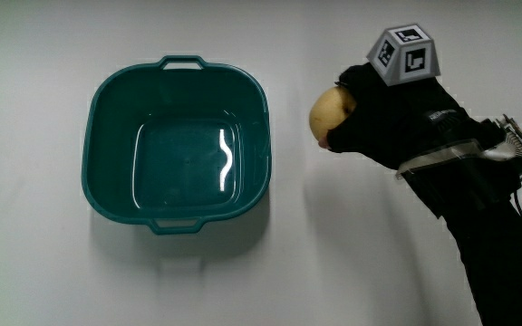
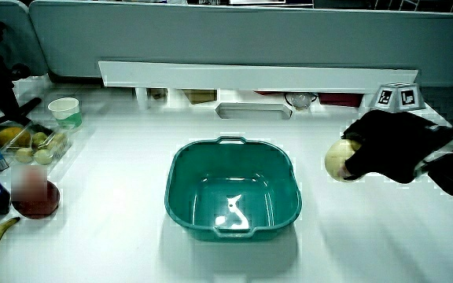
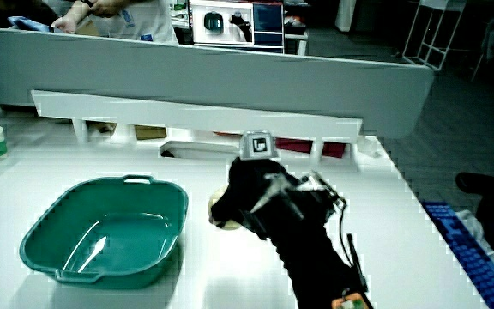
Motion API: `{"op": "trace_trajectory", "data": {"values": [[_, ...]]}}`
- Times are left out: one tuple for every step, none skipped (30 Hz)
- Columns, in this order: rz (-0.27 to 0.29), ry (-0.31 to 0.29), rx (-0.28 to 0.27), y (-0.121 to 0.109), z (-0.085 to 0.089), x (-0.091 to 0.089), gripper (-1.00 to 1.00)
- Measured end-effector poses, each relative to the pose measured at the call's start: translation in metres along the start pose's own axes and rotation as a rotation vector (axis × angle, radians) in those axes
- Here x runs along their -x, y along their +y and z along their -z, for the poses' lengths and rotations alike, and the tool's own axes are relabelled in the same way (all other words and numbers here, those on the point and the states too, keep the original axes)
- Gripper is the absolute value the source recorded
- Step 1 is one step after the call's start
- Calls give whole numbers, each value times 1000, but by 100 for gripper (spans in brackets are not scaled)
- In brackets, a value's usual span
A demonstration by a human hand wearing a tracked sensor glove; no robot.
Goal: Pick pear from desk
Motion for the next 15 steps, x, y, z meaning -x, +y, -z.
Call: {"op": "trace_trajectory", "data": {"values": [[14, -7, -11, 0, -3, 4, 100], [-5, -3, -29, -3, -7, 10, 100], [-18, -14, -48, -4, -11, 16, 100], [-30, -8, -42, -5, -13, 21, 100], [-60, -6, -32, -6, -17, 27, 100], [-28, -18, -66, -7, -19, 31, 100], [-75, 2, -47, -6, -20, 35, 100], [-93, 1, -57, -8, -24, 41, 100], [-114, 10, -57, -9, -25, 46, 100], [-104, 1, -78, -9, -27, 51, 100], [-129, 5, -76, -11, -29, 56, 100], [-121, -12, -63, -9, -29, 59, 100], [-142, 8, -83, -12, -32, 64, 100], [-168, 10, -61, -10, -32, 68, 100], [-150, -4, -75, -10, -34, 72, 100]]}}
